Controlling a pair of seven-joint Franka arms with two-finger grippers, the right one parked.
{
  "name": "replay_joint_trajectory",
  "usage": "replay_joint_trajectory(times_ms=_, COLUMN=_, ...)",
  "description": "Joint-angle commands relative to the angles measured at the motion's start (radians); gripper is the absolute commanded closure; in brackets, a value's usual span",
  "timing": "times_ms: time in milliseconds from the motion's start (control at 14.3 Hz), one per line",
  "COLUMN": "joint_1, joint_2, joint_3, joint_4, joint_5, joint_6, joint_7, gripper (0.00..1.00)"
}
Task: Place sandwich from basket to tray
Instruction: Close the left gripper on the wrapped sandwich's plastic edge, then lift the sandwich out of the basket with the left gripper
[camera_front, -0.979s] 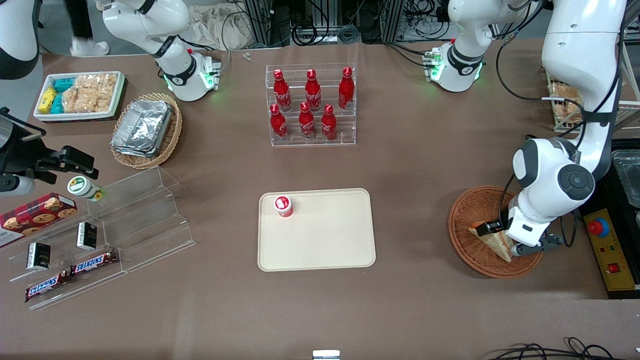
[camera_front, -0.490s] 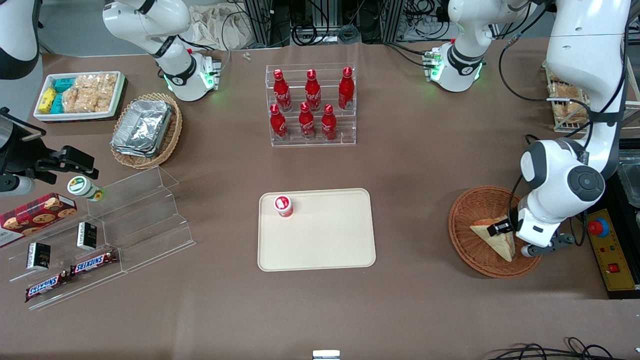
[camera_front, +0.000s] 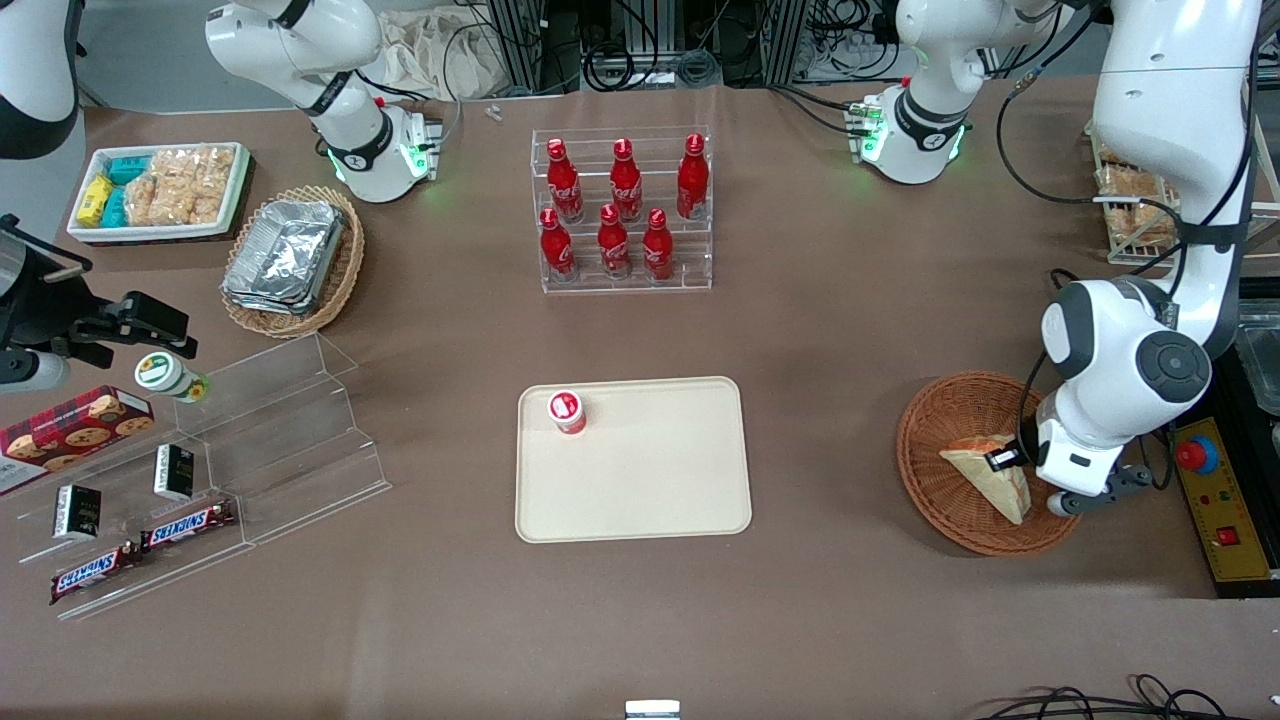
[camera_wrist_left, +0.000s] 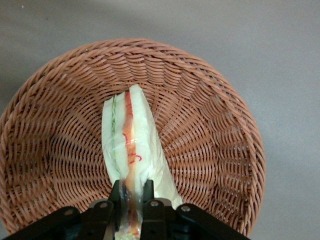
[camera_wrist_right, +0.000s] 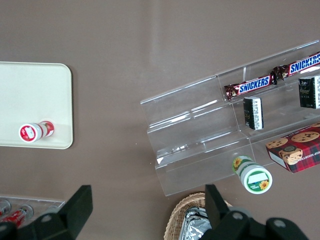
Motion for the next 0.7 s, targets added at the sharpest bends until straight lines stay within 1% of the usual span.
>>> replay_joint_trajectory(times_ms=0, joint_1=-0.003, joint_2=-0.035, joint_3=0.000, joint_4=0.013, joint_5=0.006, joint_6=-0.024, joint_7=-0.027, gripper=0.94)
replay_joint_trajectory(times_ms=70, joint_1=-0.003, joint_2=-0.054, joint_3=0.000, joint_4=0.028, joint_5=0.005, joint_6=-0.070, joint_7=-0.025, gripper=0.94)
replay_joint_trajectory(times_ms=210, joint_1=-0.003, joint_2=-0.069, joint_3=-0.001, joint_4=0.104, joint_5=0.003, joint_6=-0.208, joint_7=-0.025, gripper=0.94)
replay_joint_trajectory(times_ms=629, joint_1=-0.014, joint_2=-0.095, joint_3=-0.013, joint_4=0.413, joint_5=0.003, joint_6=-0.668, joint_7=-0.010, gripper=0.94)
